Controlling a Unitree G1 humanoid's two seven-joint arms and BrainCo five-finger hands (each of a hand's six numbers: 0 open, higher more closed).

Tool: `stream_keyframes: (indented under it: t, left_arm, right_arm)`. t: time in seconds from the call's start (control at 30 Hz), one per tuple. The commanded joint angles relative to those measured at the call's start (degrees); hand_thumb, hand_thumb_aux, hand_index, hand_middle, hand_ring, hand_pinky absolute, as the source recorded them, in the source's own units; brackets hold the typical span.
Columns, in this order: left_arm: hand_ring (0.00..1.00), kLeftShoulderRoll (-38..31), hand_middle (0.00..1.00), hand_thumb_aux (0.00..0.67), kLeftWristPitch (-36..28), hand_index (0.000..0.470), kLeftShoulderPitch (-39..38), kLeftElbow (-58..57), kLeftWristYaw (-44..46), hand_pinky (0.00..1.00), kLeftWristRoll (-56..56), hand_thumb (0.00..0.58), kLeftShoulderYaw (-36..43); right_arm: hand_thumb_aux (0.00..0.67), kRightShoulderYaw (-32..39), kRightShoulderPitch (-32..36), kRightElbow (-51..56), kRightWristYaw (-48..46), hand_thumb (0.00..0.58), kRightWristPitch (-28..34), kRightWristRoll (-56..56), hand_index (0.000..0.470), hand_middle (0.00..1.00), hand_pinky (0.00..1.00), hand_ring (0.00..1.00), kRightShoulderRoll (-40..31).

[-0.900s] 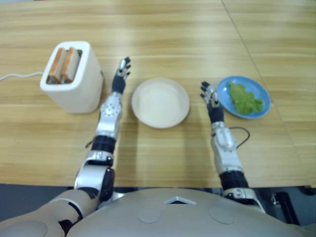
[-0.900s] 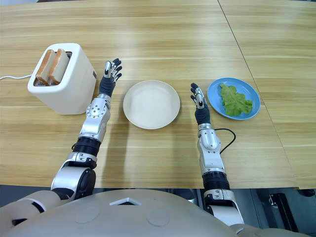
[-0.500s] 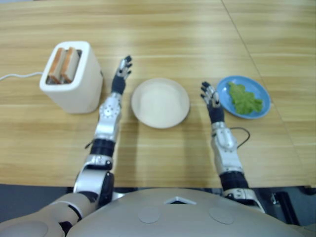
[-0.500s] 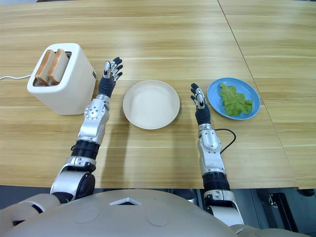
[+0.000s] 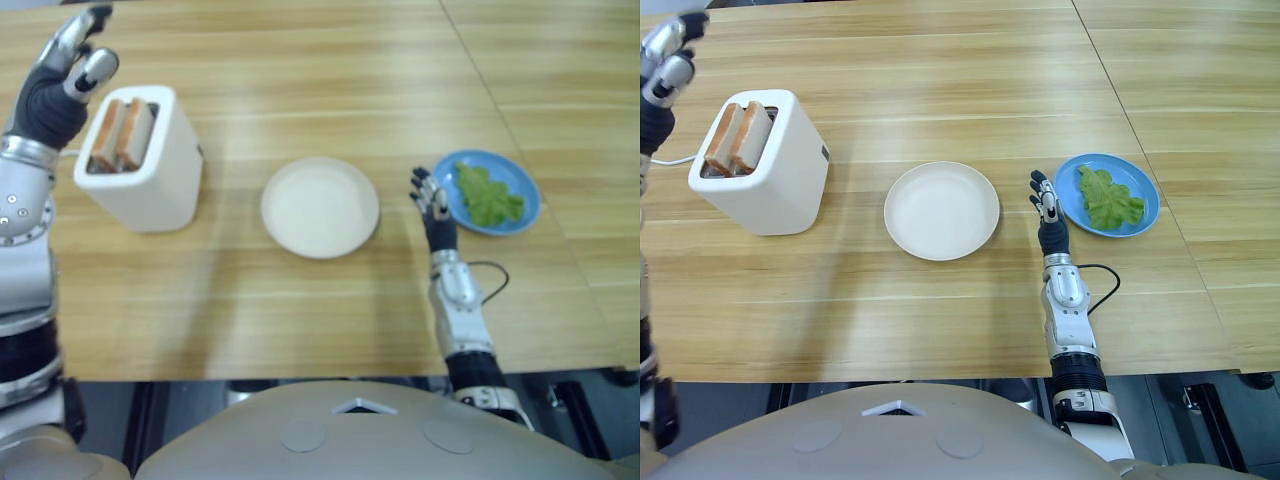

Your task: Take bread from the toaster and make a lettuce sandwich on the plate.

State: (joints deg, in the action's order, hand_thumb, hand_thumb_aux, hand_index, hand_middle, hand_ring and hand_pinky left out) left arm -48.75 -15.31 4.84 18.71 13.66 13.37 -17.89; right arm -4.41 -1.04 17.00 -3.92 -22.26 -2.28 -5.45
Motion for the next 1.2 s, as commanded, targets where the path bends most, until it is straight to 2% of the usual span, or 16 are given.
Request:
stream_keyframes:
  t: [0.03,0.23,0.6,0.93,1.2]
  left_arm:
    - [0.00,-2.2,0.00,0.000,-1.8,0.000,-1.7,-8.9,-3.0,0.00,10.4,0.000,4.8]
    - [0.00,-2.1,0.00,0.000,-6.6,0.000,-1.0,-16.6,-5.0,0.00,19.5,0.000,10.2]
    - [0.00,-3.9,0.00,0.000,-11.2,0.000,1.0,-24.0,-9.1,0.00,28.9,0.000,12.6]
    - [0.00,-2.2,0.00,0.000,-11.8,0.000,2.4,-23.7,-10.0,0.00,32.8,0.000,16.2]
    - [0.00,-1.2,0.00,0.000,-11.6,0.000,2.8,-21.1,-11.5,0.00,33.1,0.000,15.2]
  right_arm:
    - [0.000,-0.2,-0.3,-0.7,-0.3,0.000,0.7,0.1,0.000,0.00,0.00,0.00,-0.4]
    - [0.000,0.2,0.0,-1.0,-0.6,0.000,1.2,0.2,0.000,0.00,0.00,0.00,-0.4]
    - [0.000,0.3,-0.4,-1.6,-1.1,0.000,1.7,0.2,0.000,0.00,0.00,0.00,-0.7]
    - [0.000,0.1,-1.2,-2.7,-1.1,0.000,2.6,0.2,0.000,0.00,0.00,0.00,-1.0]
    - [0.000,0.3,-1.5,-2.2,-0.9,0.000,2.7,0.3,0.000,0.00,0.00,0.00,-1.0]
